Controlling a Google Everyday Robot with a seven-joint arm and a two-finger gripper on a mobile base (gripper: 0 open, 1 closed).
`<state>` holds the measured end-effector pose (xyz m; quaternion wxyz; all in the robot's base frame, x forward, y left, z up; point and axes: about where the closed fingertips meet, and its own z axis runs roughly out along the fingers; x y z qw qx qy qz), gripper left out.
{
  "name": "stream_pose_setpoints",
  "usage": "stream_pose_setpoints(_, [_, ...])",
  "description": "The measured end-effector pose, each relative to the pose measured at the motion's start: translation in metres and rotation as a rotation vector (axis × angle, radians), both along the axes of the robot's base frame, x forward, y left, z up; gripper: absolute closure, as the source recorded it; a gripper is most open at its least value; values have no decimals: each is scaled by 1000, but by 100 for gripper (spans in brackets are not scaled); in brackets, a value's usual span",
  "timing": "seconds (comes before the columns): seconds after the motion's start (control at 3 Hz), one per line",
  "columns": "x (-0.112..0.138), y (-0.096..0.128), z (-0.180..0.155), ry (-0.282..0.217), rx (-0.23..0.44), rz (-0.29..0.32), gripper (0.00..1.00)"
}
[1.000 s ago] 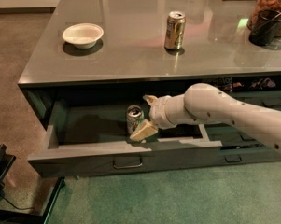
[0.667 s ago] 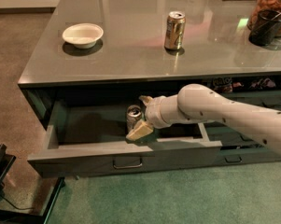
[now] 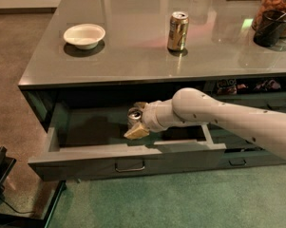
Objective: Pick 7up can from top drawer and place on counter
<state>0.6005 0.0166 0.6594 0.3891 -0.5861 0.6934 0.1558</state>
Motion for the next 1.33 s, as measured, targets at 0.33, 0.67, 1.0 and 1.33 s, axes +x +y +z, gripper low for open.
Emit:
stream_pose_setpoints(0.33, [0, 0, 0, 0, 0, 0, 57])
stream_pose_setpoints(0.67, [0, 0, 0, 0, 0, 0, 80])
stream_pose_setpoints(1.0, [0, 0, 0, 0, 0, 1, 100])
stream_pose_setpoints(1.33, [0, 0, 3, 0, 0, 1, 100])
